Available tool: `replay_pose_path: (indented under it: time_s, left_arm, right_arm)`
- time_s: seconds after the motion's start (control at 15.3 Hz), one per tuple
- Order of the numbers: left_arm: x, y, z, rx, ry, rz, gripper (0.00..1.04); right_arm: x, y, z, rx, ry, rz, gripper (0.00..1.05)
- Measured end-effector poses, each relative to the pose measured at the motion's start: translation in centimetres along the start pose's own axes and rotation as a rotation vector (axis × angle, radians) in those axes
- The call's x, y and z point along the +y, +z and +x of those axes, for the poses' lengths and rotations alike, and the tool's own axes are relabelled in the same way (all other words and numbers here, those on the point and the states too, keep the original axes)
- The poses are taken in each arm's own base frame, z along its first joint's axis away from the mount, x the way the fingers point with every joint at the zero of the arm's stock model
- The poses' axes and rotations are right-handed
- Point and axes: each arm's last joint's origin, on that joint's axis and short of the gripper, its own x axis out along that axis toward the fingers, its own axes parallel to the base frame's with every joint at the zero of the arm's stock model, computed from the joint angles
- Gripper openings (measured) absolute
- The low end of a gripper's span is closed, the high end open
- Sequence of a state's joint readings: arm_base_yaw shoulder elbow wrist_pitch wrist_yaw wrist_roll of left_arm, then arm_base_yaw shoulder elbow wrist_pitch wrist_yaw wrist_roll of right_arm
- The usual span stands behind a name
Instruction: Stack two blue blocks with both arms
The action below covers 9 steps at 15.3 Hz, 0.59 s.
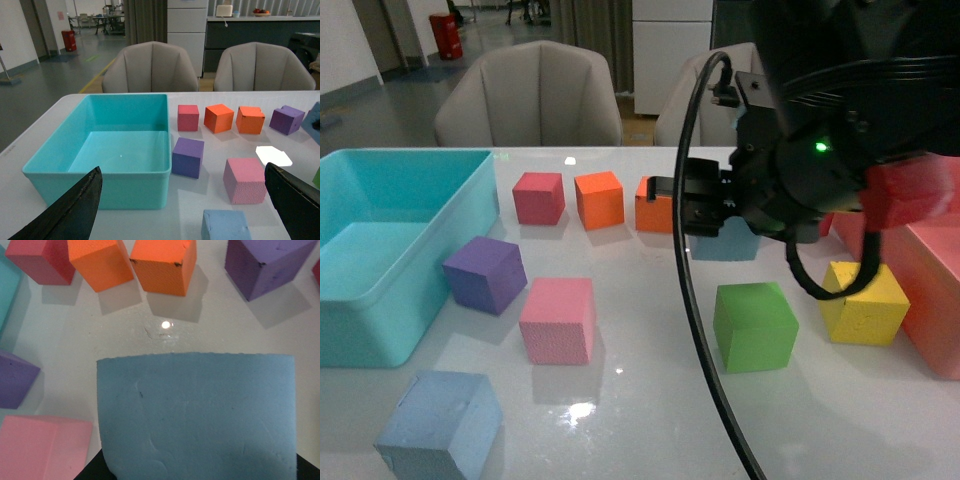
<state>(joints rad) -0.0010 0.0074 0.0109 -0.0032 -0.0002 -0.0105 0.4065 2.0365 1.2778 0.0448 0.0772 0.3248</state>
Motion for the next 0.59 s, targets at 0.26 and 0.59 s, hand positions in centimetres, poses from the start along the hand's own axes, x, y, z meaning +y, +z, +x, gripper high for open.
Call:
replay_pose_path:
  time_s: [0.26, 0.59]
  left_arm:
    - [0.0, 0.0, 0.0, 0.000, 0.000, 0.000, 0.98]
    - [0.0, 0.0, 0.0, 0.000, 0.000, 0.000, 0.98]
  right_arm:
    - [2.6, 0.6, 4.9, 0.059, 0.005, -0.034, 0.46]
    - [3.9, 0.5, 8.4, 0.128, -0.017, -0.005, 0.46]
